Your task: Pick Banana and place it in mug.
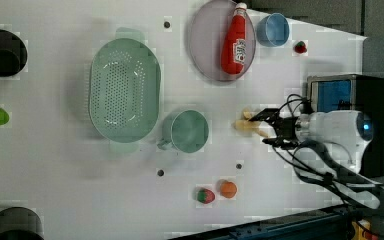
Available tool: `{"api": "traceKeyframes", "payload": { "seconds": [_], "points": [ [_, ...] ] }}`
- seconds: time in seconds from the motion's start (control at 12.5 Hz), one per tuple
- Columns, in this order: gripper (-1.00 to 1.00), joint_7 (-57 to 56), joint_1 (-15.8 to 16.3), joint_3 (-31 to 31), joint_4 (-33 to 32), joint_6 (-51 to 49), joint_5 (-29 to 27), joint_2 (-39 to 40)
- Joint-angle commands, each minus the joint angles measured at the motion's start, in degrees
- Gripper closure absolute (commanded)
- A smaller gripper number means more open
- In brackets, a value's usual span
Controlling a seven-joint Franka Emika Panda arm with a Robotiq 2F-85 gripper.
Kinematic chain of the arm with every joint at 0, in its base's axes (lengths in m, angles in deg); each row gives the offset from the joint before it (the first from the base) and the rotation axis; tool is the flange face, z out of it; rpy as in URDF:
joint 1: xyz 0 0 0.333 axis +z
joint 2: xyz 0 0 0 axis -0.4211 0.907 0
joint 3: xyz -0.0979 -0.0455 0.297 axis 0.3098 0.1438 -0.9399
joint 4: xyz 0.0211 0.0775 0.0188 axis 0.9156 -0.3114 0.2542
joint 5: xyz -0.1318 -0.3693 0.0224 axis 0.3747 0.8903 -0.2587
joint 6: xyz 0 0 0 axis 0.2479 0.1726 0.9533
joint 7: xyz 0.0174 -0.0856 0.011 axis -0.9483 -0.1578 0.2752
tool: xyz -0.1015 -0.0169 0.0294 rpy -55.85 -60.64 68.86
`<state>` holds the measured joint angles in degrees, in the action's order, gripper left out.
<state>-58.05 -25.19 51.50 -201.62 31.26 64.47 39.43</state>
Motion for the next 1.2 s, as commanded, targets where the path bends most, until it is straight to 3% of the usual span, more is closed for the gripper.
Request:
{"api": "traceKeyframes", "payload": {
  "seconds": [0.08,0.56,0.88,1.2],
  "points": [
    [-0.94,-1.7,-0.33,-2.24,-0.09,3.46,0.16,1.78],
    [0.45,-1.7,-0.47,-2.16,-0.12,5.31,0.15,1.43],
    [0.46,-1.7,-1.25,-1.33,0.1,1.05,0.15,-5.28],
    [0.46,-1.76,-1.33,0.27,4.03,-19.19,0.19,-20.22]
  ]
}}
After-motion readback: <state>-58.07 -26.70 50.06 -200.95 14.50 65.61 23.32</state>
